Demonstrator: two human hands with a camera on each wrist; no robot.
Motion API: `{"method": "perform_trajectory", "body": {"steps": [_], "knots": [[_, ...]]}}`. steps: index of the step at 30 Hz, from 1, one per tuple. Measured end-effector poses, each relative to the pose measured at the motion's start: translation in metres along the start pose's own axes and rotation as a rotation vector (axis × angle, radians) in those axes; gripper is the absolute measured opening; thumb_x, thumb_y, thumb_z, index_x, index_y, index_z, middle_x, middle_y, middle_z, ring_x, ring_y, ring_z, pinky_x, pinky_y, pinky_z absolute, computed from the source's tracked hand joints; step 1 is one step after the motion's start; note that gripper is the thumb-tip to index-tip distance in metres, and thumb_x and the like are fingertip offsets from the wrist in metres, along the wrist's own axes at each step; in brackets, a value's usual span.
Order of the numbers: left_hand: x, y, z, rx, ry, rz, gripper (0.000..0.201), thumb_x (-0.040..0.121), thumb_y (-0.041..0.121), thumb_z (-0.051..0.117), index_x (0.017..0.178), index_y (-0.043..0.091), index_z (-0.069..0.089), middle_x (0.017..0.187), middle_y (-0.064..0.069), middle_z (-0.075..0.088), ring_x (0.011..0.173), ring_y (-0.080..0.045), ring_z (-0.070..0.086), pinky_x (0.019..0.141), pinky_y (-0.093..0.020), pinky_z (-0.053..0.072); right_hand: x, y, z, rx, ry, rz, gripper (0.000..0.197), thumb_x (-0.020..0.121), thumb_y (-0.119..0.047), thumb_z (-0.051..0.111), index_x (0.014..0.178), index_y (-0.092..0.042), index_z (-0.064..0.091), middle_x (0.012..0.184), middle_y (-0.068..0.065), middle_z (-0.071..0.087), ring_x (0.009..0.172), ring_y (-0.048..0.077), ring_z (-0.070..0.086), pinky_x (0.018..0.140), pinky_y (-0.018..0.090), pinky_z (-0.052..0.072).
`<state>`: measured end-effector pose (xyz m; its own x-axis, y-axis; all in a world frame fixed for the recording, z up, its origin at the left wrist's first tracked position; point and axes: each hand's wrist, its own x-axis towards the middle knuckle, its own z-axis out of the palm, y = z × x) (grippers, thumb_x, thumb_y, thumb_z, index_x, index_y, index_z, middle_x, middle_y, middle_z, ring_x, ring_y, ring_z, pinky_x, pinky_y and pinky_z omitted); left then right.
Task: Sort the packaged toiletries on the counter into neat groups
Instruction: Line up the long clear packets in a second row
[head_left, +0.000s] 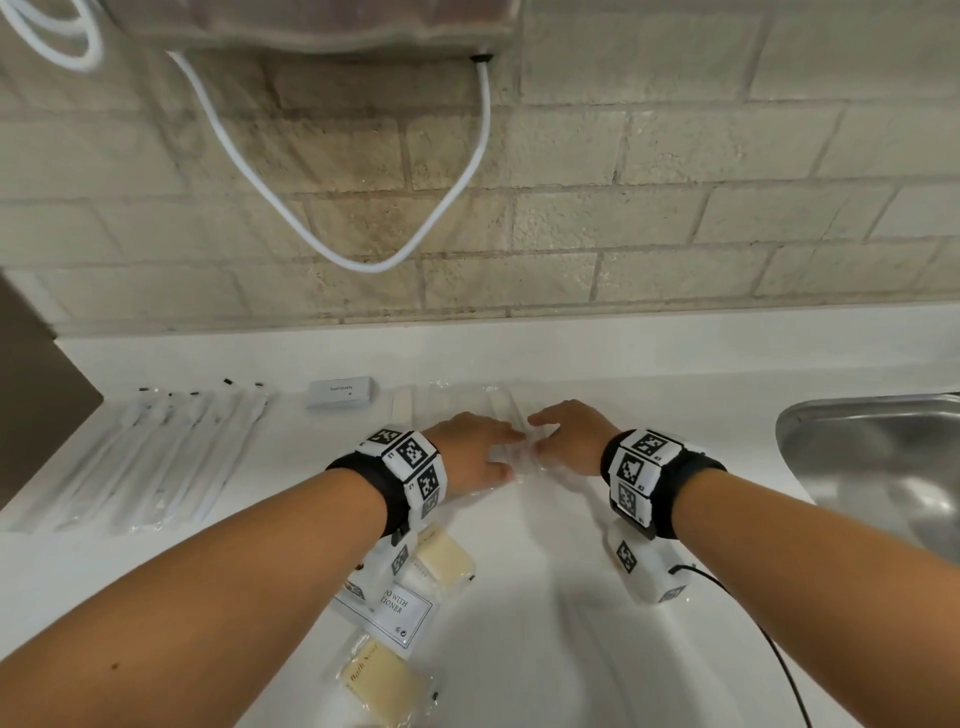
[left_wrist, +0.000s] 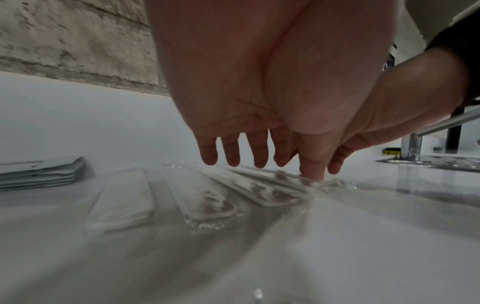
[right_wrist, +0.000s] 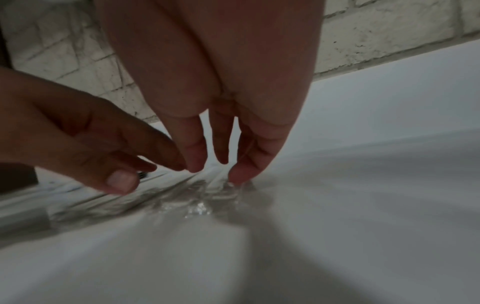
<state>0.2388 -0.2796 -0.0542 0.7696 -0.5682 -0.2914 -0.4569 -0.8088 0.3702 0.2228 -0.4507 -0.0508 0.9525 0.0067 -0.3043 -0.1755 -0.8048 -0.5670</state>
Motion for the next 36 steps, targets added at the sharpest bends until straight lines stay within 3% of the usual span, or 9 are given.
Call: {"method": "perform_trajectory", "body": {"steps": [6, 8, 13, 17, 23, 28, 31, 33, 36], "knots": [[-0.022, -0.034, -0.022, -0.025, 0.198, -0.125, 0.045, 0.091, 0.034, 0.056, 0.136, 0.029, 0.050, 0.148, 0.005, 0.042, 0.136, -0.018, 0.039, 0.113, -0.035, 0.033, 0.005, -0.018, 0.008, -0.063, 0.057, -0.135, 0.040, 0.087, -0.023, 0.061, 0.127, -0.022, 0.057, 0.131, 0.002, 0.052, 0.120, 0.019, 0.051, 0.093, 0.022, 0.037], [-0.030, -0.051, -0.023, -0.002, 0.233, -0.211, 0.044, 0.090, 0.035, 0.057, 0.134, 0.026, 0.053, 0.144, 0.003, 0.044, 0.134, -0.019, 0.041, 0.110, -0.036, 0.036, 0.007, -0.030, 0.015, -0.101, 0.008, -0.186, 0.042, 0.088, -0.029, 0.061, 0.129, -0.023, 0.056, 0.135, 0.001, 0.051, 0.125, 0.020, 0.048, 0.101, 0.027, 0.038], [-0.044, -0.072, -0.013, 0.042, 0.106, -0.327, 0.064, 0.085, 0.047, 0.060, 0.142, 0.024, 0.043, 0.150, 0.001, 0.036, 0.138, -0.021, 0.034, 0.112, -0.036, 0.033, 0.010, -0.059, 0.042, -0.387, -0.108, -0.318, 0.059, 0.090, -0.042, 0.053, 0.145, -0.029, 0.036, 0.153, -0.003, 0.034, 0.143, 0.022, 0.020, 0.115, 0.041, 0.024], [-0.045, -0.080, -0.012, 0.079, 0.092, -0.308, 0.066, 0.085, 0.047, 0.060, 0.144, 0.023, 0.041, 0.152, 0.002, 0.034, 0.139, -0.021, 0.033, 0.113, -0.036, 0.031, 0.014, -0.075, 0.059, -0.608, -0.121, -0.355, 0.063, 0.090, -0.048, 0.049, 0.145, -0.020, 0.036, 0.151, 0.002, 0.036, 0.140, 0.027, 0.026, 0.114, 0.044, 0.025], [-0.046, -0.083, -0.013, 0.099, 0.066, -0.292, 0.065, 0.083, 0.046, 0.062, 0.140, 0.020, 0.046, 0.148, -0.002, 0.039, 0.136, -0.024, 0.038, 0.111, -0.040, 0.035, 0.015, -0.084, 0.064, -0.655, -0.153, -0.368, 0.053, 0.092, -0.043, 0.045, 0.138, -0.018, 0.045, 0.147, 0.004, 0.041, 0.135, 0.030, 0.033, 0.111, 0.045, 0.027], [-0.045, -0.081, -0.018, 0.068, 0.074, -0.278, 0.028, 0.078, 0.043, 0.064, 0.090, 0.017, 0.064, 0.114, -0.004, 0.059, 0.104, -0.024, 0.059, 0.090, -0.040, 0.050, 0.015, -0.086, 0.063, -0.631, -0.157, -0.367, 0.053, 0.093, -0.041, 0.046, 0.141, -0.020, 0.042, 0.153, 0.002, 0.034, 0.138, 0.030, 0.030, 0.112, 0.046, 0.025], [-0.044, -0.084, -0.017, -0.011, 0.142, -0.268, 0.036, 0.079, 0.040, 0.066, 0.109, 0.020, 0.066, 0.123, 0.000, 0.059, 0.113, -0.023, 0.057, 0.094, -0.036, 0.048, 0.015, -0.084, 0.062, -0.581, -0.121, -0.359, 0.061, 0.093, -0.043, 0.046, 0.148, -0.022, 0.032, 0.157, 0.000, 0.026, 0.143, 0.027, 0.023, 0.116, 0.045, 0.019], [-0.045, -0.086, -0.016, -0.049, 0.172, -0.290, 0.054, 0.082, 0.039, 0.066, 0.132, 0.023, 0.053, 0.142, 0.003, 0.046, 0.131, -0.020, 0.043, 0.108, -0.038, 0.039, 0.015, -0.081, 0.060, -0.561, -0.105, -0.345, 0.064, 0.092, -0.047, 0.047, 0.148, -0.023, 0.031, 0.158, -0.002, 0.024, 0.144, 0.025, 0.021, 0.117, 0.044, 0.017], [-0.045, -0.086, -0.015, -0.002, 0.123, -0.315, 0.061, 0.086, 0.038, 0.062, 0.142, 0.022, 0.043, 0.151, 0.002, 0.035, 0.140, -0.021, 0.033, 0.115, -0.038, 0.030, 0.014, -0.079, 0.057, -0.584, -0.129, -0.334, 0.064, 0.089, -0.050, 0.050, 0.146, -0.025, 0.035, 0.157, -0.001, 0.028, 0.142, 0.025, 0.024, 0.116, 0.044, 0.020]]}}
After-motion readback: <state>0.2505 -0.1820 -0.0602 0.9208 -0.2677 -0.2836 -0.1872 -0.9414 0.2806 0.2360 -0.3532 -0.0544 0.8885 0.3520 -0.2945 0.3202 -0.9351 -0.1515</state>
